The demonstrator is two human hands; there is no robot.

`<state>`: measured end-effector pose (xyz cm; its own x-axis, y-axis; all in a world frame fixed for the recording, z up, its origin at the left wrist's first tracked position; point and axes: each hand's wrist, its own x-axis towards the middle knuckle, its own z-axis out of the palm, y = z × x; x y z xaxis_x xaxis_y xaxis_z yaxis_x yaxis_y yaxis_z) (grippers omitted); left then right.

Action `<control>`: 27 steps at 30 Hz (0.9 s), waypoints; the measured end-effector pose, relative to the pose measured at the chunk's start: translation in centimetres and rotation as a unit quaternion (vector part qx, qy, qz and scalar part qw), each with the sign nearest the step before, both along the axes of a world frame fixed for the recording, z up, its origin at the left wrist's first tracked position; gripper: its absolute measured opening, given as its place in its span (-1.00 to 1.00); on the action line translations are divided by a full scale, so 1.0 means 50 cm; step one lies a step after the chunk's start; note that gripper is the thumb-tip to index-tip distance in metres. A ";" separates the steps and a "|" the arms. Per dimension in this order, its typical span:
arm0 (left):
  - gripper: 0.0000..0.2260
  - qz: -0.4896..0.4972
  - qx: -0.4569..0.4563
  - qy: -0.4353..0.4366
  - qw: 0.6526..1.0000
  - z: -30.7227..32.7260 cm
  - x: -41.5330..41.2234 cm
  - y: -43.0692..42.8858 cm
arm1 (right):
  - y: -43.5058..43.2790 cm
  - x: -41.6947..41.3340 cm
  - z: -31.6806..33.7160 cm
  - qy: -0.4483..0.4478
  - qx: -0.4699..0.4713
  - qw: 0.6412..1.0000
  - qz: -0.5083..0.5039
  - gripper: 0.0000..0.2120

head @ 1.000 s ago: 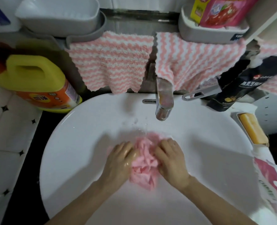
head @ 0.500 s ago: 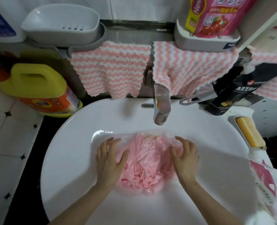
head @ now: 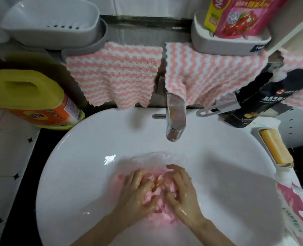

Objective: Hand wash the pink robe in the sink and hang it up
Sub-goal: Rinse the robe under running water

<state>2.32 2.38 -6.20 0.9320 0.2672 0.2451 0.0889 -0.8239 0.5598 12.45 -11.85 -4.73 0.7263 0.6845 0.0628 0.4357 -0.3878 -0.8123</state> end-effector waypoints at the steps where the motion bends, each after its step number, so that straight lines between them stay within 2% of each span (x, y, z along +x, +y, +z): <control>1: -0.64 -0.002 0.033 0.036 0.999 -0.016 -0.014 -0.001 | -0.008 -0.011 -0.025 -0.032 -0.042 0.998 0.036 -0.67; 3: -0.38 0.010 0.051 0.085 0.995 -0.050 -0.028 -0.008 | -0.007 -0.028 -0.066 -0.080 -0.128 0.987 0.052 -0.49; 4: -0.35 0.020 0.055 0.084 0.995 -0.061 -0.026 -0.013 | 0.000 -0.033 -0.078 -0.092 -0.165 0.981 0.049 -0.46; 6: -0.44 0.049 0.064 0.065 0.995 -0.080 -0.014 -0.021 | 0.019 -0.034 -0.100 -0.119 -0.215 0.968 0.046 -0.48; 11: -0.62 0.119 0.121 0.032 0.985 -0.115 0.034 -0.026 | 0.055 -0.009 -0.140 -0.221 -0.251 0.942 -0.008 -0.55; 13: -0.74 0.127 0.135 0.003 0.983 -0.129 0.048 -0.024 | 0.064 -0.002 -0.152 -0.229 -0.224 0.947 -0.030 -0.63; 17: -0.70 0.113 0.148 -0.015 0.982 -0.160 0.067 -0.010 | 0.091 0.019 -0.169 -0.265 -0.173 0.944 -0.092 -0.76; 19: -0.73 0.099 0.169 -0.018 0.980 -0.160 0.088 0.001 | 0.107 0.036 -0.169 -0.289 -0.172 0.933 -0.128 -0.61; 20: -0.77 0.099 0.183 -0.006 0.978 -0.157 0.100 0.008 | 0.111 0.046 -0.171 -0.289 -0.173 0.933 -0.129 -0.61; 23: -0.93 0.073 0.124 0.073 0.987 -0.134 0.128 0.029 | 0.133 0.067 -0.139 -0.190 -0.242 0.945 -0.106 -0.62; 26: -0.73 0.028 0.022 0.225 0.974 -0.072 0.131 0.047 | 0.144 0.072 -0.097 -0.008 -0.295 0.949 -0.108 -0.45; 27: -0.71 0.029 -0.017 0.254 0.967 -0.043 0.130 0.056 | 0.140 0.075 -0.081 0.062 -0.269 0.954 -0.114 -0.43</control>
